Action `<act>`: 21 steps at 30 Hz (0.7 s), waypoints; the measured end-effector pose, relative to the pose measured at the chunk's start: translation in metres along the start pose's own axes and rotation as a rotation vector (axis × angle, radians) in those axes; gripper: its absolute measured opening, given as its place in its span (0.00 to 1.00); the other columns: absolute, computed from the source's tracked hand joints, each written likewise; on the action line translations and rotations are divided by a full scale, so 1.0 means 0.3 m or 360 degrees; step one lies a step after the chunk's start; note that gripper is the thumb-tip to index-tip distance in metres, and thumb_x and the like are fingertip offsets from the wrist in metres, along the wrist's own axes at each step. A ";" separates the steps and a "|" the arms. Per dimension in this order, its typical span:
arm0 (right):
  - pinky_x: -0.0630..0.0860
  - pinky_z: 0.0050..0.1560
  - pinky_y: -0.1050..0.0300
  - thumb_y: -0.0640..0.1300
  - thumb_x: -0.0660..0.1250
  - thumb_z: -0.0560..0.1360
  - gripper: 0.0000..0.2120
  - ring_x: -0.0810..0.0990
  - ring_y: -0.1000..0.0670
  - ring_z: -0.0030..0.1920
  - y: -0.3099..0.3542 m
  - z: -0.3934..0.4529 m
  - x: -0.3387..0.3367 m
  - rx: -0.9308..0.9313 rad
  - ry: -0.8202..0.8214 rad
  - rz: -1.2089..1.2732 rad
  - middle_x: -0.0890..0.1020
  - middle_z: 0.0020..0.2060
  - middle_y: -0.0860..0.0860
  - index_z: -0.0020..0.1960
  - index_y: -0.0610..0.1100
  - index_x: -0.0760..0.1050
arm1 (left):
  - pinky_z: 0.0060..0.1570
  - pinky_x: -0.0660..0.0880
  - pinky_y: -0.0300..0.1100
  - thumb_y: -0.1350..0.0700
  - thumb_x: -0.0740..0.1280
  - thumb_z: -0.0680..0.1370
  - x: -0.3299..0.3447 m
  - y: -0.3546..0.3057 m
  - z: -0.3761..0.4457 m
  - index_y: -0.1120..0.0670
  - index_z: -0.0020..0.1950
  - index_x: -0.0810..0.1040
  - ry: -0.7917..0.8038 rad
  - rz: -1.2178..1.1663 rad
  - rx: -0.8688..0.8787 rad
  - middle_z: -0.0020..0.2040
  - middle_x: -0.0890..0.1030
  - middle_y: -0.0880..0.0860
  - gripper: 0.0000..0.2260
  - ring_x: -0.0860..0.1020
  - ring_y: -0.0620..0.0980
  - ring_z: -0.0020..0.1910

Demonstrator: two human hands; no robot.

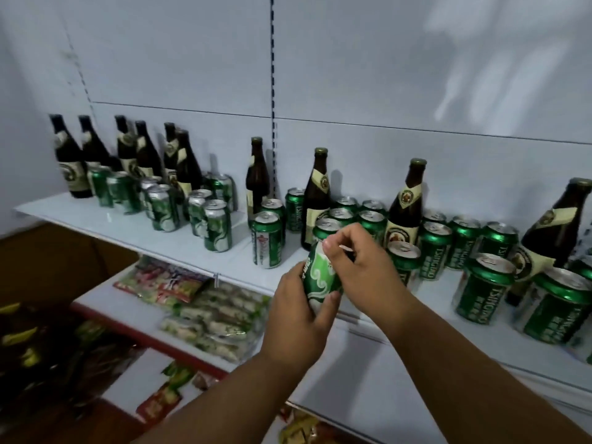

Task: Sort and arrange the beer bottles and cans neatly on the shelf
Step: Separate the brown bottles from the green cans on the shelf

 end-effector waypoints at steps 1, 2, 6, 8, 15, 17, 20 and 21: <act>0.79 0.44 0.53 0.56 0.63 0.79 0.08 0.80 0.56 0.42 0.017 0.020 0.055 -0.0034 0.0044 0.0013 0.80 0.43 0.55 0.46 0.52 0.71 | 0.49 0.77 0.57 0.41 0.65 0.75 -0.051 0.034 0.015 0.43 0.67 0.69 -0.0039 0.0013 -0.0008 0.53 0.78 0.50 0.21 0.78 0.53 0.50; 0.77 0.43 0.56 0.56 0.63 0.79 0.07 0.79 0.57 0.42 0.036 0.042 0.110 -0.0073 0.0075 0.0009 0.80 0.43 0.55 0.47 0.53 0.71 | 0.49 0.78 0.57 0.41 0.64 0.76 -0.103 0.067 0.031 0.44 0.67 0.69 -0.0073 0.0029 -0.0023 0.53 0.78 0.50 0.21 0.78 0.53 0.50; 0.70 0.47 0.62 0.54 0.66 0.78 0.04 0.76 0.61 0.50 0.113 0.149 0.335 -0.0228 0.0110 -0.0107 0.77 0.49 0.57 0.48 0.56 0.73 | 0.53 0.77 0.51 0.42 0.64 0.76 -0.295 0.196 0.098 0.40 0.68 0.67 -0.0196 0.0051 0.0001 0.57 0.77 0.45 0.21 0.77 0.47 0.55; 0.69 0.48 0.66 0.54 0.67 0.76 0.05 0.74 0.62 0.52 0.154 0.208 0.453 -0.0261 0.0134 -0.0166 0.75 0.51 0.58 0.49 0.56 0.73 | 0.53 0.77 0.53 0.39 0.63 0.76 -0.391 0.287 0.145 0.40 0.70 0.65 -0.0207 0.0044 -0.0048 0.60 0.75 0.45 0.24 0.78 0.50 0.55; 0.75 0.51 0.57 0.53 0.70 0.75 0.09 0.72 0.58 0.54 0.289 0.411 0.835 -0.0311 0.0178 -0.0288 0.72 0.53 0.59 0.52 0.57 0.71 | 0.42 0.79 0.47 0.46 0.67 0.77 -0.719 0.546 0.352 0.46 0.75 0.60 -0.0096 0.0140 -0.0144 0.55 0.77 0.45 0.29 0.79 0.42 0.40; 0.73 0.52 0.59 0.51 0.69 0.76 0.09 0.72 0.56 0.54 0.316 0.467 0.916 -0.0332 0.0186 -0.0377 0.71 0.54 0.59 0.53 0.55 0.71 | 0.41 0.78 0.47 0.47 0.68 0.77 -0.782 0.598 0.417 0.47 0.73 0.62 -0.0038 0.0207 -0.0181 0.53 0.78 0.47 0.27 0.79 0.42 0.40; 0.69 0.52 0.58 0.49 0.69 0.76 0.10 0.72 0.52 0.54 0.329 0.552 1.020 -0.0401 0.0160 -0.0604 0.72 0.55 0.54 0.54 0.51 0.70 | 0.51 0.76 0.49 0.52 0.71 0.74 -0.852 0.675 0.517 0.51 0.67 0.69 -0.0112 0.0381 -0.0123 0.56 0.73 0.49 0.23 0.74 0.47 0.54; 0.69 0.53 0.57 0.48 0.69 0.76 0.10 0.72 0.50 0.54 0.324 0.580 1.051 -0.0421 0.0140 -0.0690 0.73 0.54 0.52 0.54 0.50 0.70 | 0.53 0.74 0.49 0.53 0.72 0.73 -0.867 0.697 0.544 0.52 0.66 0.71 -0.0146 0.0440 -0.0138 0.56 0.72 0.50 0.23 0.72 0.50 0.56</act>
Point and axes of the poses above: each hand's wrist, its own z-axis towards the middle knuckle, its own x-axis out of the palm, y = z × x, the point moved 5 cm from there along z, towards the middle knuckle
